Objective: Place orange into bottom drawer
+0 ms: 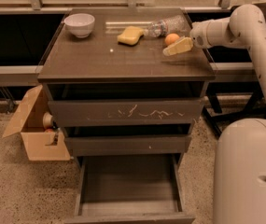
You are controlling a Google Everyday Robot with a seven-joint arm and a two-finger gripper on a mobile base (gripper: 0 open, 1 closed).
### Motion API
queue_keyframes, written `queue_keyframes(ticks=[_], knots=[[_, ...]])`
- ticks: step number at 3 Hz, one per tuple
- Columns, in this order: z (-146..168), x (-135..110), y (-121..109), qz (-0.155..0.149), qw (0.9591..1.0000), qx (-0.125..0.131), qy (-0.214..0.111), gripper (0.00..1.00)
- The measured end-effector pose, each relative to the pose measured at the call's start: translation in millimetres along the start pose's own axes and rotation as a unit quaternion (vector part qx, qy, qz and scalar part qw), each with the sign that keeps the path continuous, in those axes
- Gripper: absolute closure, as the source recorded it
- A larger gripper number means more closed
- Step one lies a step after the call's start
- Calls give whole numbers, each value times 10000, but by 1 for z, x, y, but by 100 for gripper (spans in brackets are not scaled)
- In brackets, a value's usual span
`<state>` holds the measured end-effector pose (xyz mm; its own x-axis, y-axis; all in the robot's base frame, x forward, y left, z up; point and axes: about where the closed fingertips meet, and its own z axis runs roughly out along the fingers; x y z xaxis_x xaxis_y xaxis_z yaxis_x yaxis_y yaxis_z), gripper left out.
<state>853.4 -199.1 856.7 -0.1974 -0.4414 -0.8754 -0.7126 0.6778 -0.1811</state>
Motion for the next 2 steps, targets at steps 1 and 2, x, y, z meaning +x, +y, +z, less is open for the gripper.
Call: queue_keyframes(ticks=[1,2], knots=[[15,5,1,92,9999,-109,58,2],[22,10,1,162,9997,-167,99,11]])
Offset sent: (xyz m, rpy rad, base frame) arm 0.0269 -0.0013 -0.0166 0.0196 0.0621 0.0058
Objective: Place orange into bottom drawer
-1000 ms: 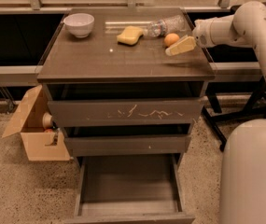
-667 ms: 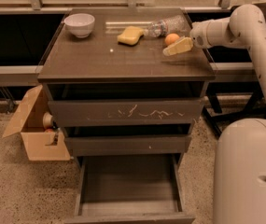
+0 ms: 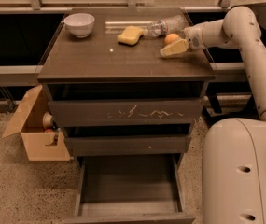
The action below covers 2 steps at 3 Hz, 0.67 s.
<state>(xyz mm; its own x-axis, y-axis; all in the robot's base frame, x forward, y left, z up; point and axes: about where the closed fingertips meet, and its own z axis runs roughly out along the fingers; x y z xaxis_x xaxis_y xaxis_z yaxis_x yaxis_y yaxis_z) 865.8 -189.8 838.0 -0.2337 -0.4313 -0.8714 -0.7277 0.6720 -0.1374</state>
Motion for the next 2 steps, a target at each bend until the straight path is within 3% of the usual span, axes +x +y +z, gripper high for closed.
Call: queue_keyframes(ticks=[2], knots=[[6,0,0,47,9999,-106,-124,61]])
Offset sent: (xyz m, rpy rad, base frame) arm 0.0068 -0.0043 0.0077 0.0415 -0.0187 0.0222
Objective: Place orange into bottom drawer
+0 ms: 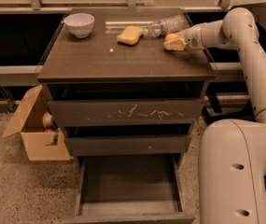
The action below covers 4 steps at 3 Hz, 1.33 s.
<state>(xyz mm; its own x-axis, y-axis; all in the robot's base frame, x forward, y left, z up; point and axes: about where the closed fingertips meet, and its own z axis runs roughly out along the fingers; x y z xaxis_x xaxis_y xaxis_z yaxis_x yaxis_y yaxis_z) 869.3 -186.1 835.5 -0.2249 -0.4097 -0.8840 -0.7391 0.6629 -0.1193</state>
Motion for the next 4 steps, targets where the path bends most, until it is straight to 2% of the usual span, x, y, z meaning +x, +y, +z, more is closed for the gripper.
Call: queue_keyframes(ticks=[1,2,3,4], knots=[[-7,-22,15,-260,9993,-172,-187,84],[-23,-44,43,-513,9973,-402,-341,100],[-36,-57,84,-502,9944,-750,-554,100],[-18,-42,108,-404,9931,-1018,-430,100]])
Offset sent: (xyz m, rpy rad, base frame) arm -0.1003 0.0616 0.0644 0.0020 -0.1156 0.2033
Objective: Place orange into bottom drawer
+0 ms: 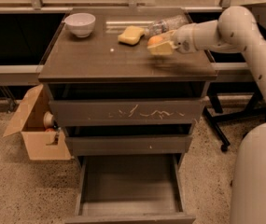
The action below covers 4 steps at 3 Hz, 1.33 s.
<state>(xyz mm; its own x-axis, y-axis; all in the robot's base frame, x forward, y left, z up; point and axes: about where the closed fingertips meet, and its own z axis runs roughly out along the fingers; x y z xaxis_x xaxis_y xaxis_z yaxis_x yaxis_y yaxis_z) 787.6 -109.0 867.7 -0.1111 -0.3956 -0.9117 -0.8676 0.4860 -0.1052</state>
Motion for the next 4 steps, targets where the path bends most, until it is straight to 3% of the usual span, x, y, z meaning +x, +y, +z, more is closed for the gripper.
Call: queue_keyframes(ticks=[1,2,3,4], knots=[[0,0,-1,-3,10000,7,1,100],[-3,0,15,-69,9995,-295,82,100],[-19,-7,49,-332,9969,-692,174,100],[-28,-8,109,-684,9894,-1211,424,100]])
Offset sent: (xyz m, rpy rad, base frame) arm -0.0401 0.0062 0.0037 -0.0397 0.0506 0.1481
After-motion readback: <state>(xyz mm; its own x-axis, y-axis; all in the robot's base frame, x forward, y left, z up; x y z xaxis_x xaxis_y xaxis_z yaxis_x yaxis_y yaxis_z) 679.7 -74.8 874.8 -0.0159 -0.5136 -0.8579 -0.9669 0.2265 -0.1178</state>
